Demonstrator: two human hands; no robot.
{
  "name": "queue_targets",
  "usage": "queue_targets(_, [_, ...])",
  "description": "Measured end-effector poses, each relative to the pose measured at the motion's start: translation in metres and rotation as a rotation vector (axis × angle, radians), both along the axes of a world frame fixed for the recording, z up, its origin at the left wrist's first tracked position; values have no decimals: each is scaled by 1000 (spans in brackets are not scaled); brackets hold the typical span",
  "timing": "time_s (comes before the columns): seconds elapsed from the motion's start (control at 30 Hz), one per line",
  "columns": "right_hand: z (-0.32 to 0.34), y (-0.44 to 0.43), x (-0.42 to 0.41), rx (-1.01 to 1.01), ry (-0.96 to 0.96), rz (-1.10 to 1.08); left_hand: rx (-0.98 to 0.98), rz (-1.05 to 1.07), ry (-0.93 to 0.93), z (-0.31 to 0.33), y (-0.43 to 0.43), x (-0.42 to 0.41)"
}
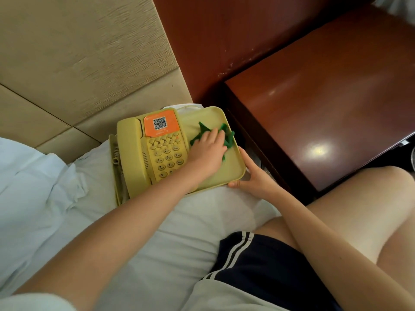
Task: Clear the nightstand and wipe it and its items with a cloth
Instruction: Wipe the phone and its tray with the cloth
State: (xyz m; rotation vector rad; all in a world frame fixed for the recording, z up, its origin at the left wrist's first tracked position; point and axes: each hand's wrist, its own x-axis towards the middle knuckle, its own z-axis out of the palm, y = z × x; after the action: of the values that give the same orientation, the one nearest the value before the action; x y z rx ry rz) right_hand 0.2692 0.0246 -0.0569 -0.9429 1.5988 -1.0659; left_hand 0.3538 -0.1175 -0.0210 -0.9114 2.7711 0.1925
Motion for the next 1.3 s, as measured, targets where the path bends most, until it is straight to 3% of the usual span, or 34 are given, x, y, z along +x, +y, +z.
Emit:
queue_targets(0.13, [1, -2, 5, -1, -49, -10, 12, 287, 159, -8, -30, -32])
queue_targets(0.23, [-3, -3, 7, -1, -67, -17, 9, 376, 269, -13, -37, -41])
queue_targets(0.47, [6, -3, 6, -23, -257, -50, 146, 67, 312, -2, -9, -13])
queue_targets(0.57, [9, -1, 6, -51, -349, -30, 207, -19, 277, 6, 12, 8])
queue_targets(0.7, [12, 2, 3, -110, -445, -162, 285, -139, 186, 19, 25, 36])
queue_targets(0.87, [11, 5, 5, -100, -455, -204, 183, -198, 90, 18, 22, 45])
queue_targets(0.97, [12, 5, 6, -97, -425, -212, -30, -89, -79, 9, 12, 24])
queue_targets(1.07, [10, 5, 7, -84, -358, -153, -93, 66, -132, 8, -7, -4])
queue_targets(1.2, [7, 5, 7, -45, -320, -166, -12, 257, 95, 0, -36, -31])
queue_targets(1.3, [7, 6, 6, -19, -329, -200, -66, 291, 239, -13, -34, -36])
